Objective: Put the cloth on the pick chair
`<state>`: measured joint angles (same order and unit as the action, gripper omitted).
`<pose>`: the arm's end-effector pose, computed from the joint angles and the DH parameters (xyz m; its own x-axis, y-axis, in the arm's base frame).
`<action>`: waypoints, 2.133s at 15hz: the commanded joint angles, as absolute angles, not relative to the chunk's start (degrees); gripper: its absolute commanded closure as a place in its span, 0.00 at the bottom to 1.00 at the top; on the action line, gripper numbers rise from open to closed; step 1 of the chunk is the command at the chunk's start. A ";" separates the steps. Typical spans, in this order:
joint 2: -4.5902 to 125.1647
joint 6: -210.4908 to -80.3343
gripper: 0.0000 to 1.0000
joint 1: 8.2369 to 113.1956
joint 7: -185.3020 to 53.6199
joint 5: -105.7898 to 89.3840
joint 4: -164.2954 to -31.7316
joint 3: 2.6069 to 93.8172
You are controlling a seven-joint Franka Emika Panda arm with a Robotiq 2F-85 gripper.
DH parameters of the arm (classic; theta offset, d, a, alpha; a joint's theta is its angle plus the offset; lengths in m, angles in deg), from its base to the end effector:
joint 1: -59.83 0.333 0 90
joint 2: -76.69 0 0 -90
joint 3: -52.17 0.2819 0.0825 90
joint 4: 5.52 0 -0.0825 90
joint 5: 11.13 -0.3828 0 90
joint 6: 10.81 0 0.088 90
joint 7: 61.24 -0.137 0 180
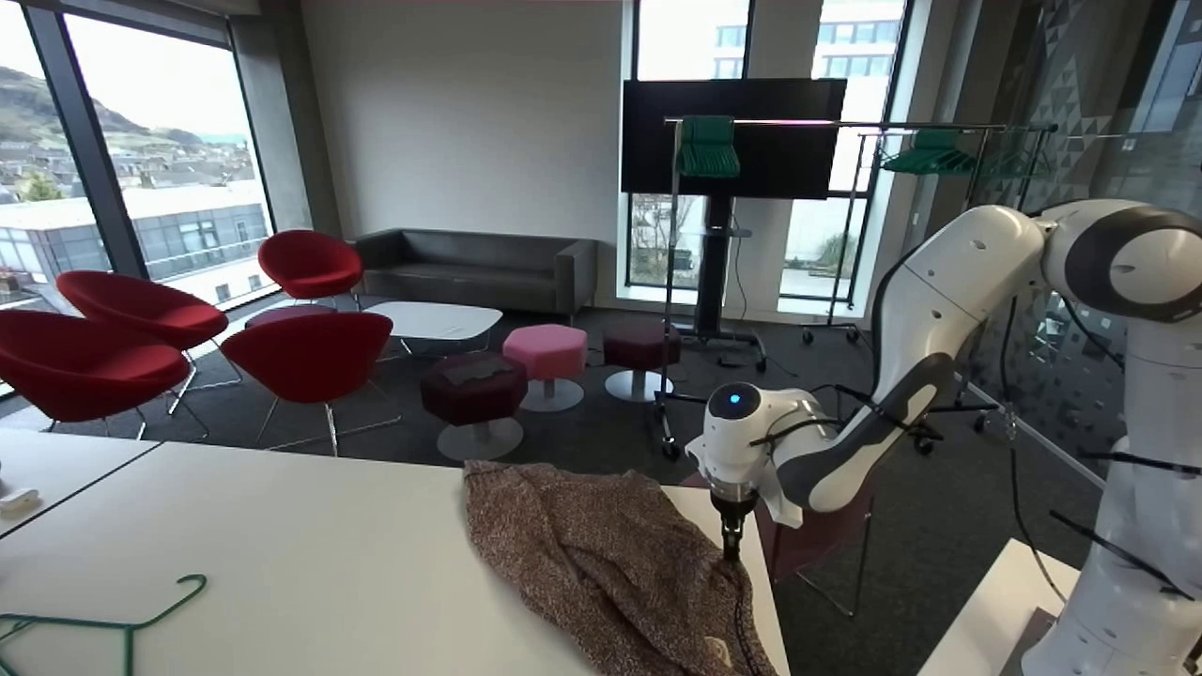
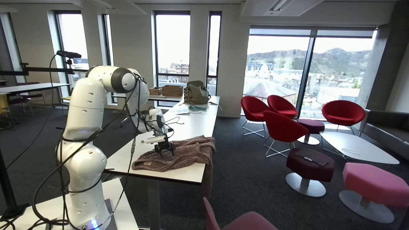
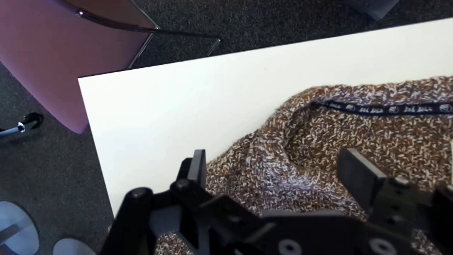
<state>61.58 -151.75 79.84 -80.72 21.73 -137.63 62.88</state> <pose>0.4369 0.2541 0.1642 0.7945 0.6045 -0.0585 0.5928 -0.7510 0.2909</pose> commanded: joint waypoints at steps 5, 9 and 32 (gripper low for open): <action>53.89 -153.03 0.00 80.61 -80.47 23.16 -133.16 60.33; 51.17 -153.60 0.00 81.20 -80.19 22.50 -131.77 59.67; 63.34 -158.76 0.99 78.21 -84.15 5.59 -136.99 57.32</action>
